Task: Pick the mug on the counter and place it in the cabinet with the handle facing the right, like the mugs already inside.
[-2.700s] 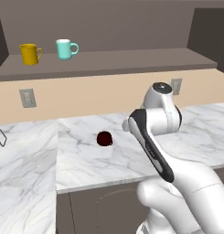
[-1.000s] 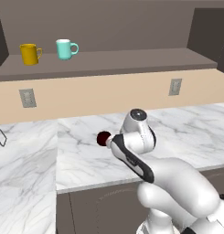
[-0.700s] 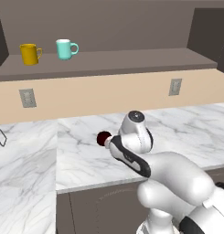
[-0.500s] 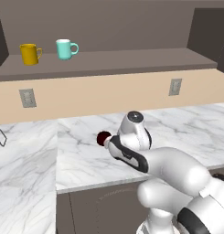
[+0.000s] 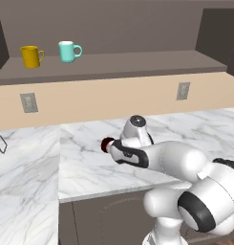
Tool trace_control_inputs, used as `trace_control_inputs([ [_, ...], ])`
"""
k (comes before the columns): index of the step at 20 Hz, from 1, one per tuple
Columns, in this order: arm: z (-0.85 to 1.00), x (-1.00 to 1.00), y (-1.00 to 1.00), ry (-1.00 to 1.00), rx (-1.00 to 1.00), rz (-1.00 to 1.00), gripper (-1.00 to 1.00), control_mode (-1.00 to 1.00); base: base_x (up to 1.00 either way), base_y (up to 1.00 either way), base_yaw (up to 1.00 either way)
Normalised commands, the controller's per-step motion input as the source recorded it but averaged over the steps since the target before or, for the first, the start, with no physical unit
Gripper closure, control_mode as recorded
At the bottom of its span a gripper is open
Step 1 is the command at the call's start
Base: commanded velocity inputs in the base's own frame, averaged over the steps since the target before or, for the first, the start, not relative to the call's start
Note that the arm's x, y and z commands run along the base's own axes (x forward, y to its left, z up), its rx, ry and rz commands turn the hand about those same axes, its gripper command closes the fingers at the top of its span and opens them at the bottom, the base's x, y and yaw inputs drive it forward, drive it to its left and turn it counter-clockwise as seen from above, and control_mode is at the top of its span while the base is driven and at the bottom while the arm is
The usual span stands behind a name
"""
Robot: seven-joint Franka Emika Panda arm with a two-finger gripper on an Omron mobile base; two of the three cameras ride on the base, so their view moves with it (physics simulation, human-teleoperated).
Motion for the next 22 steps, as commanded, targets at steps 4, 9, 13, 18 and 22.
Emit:
trace_control_inputs([
  [4,-0.12,0.26,0.11,0.00,0.00,0.01,-1.00,-1.00,0.00,0.00,0.00],
  [9,-0.12,0.26,0.09,0.00,0.00,0.01,-1.00,-1.00,0.00,0.00,0.00],
  [13,-0.11,0.20,0.07,0.00,0.00,0.00,-1.00,-1.00,0.00,0.00,0.00],
  [18,-0.12,0.15,0.07,0.00,0.00,0.00,-1.00,-1.00,0.00,0.00,0.00],
  [22,-0.11,0.11,0.08,0.00,0.00,0.00,-1.00,-1.00,0.00,0.00,0.00],
])
